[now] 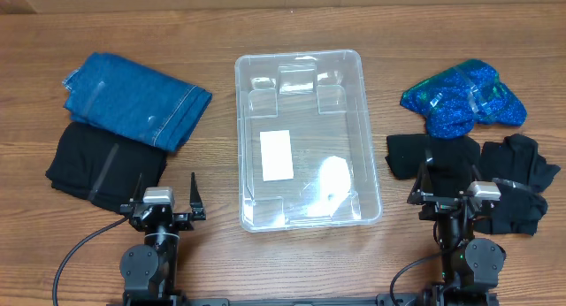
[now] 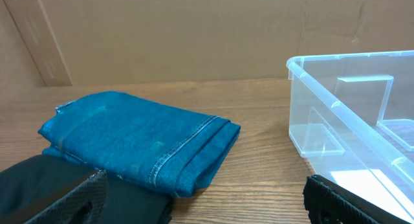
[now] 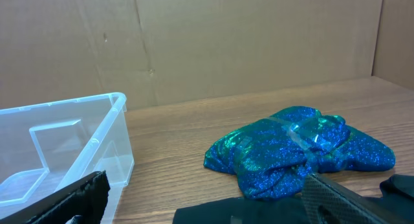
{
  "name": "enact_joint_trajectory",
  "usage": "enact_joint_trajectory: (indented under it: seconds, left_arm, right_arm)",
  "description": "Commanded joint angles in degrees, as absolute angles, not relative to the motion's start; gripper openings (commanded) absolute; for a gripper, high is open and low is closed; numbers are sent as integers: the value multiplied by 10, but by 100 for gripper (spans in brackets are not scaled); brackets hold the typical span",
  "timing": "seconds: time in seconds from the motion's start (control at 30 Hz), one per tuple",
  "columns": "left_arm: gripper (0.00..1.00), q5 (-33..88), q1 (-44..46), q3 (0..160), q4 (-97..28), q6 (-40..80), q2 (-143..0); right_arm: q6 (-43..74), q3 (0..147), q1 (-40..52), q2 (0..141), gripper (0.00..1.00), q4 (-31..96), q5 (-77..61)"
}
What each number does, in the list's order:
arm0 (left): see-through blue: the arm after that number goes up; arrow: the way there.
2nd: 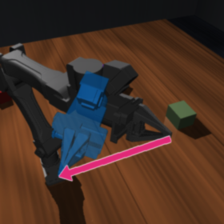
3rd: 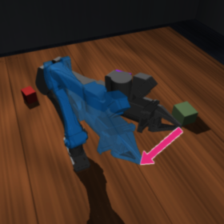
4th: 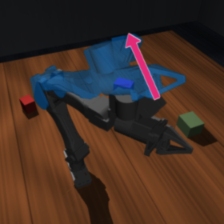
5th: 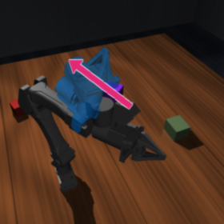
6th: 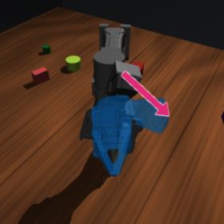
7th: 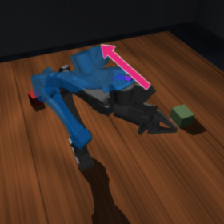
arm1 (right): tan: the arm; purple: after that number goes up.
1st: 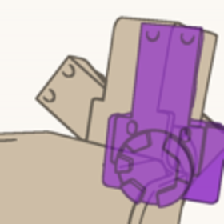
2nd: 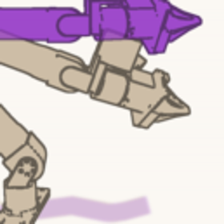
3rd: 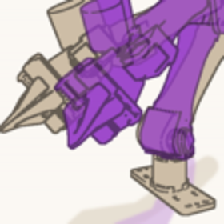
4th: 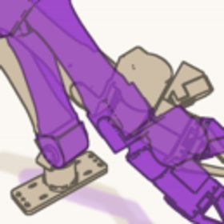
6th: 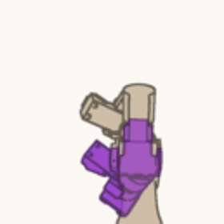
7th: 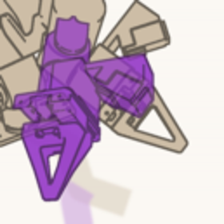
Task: Pack container
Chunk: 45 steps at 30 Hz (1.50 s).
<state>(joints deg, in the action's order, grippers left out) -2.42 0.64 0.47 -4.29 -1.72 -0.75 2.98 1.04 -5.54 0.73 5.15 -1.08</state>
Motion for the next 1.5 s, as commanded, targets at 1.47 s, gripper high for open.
enact_joint_trajectory:
  seconds: [1.47]
  left_arm:
    - [100,-23,3,3,-41,-25,-3]
  right_arm:
    - [49,5,-54,2,100,48,-16]
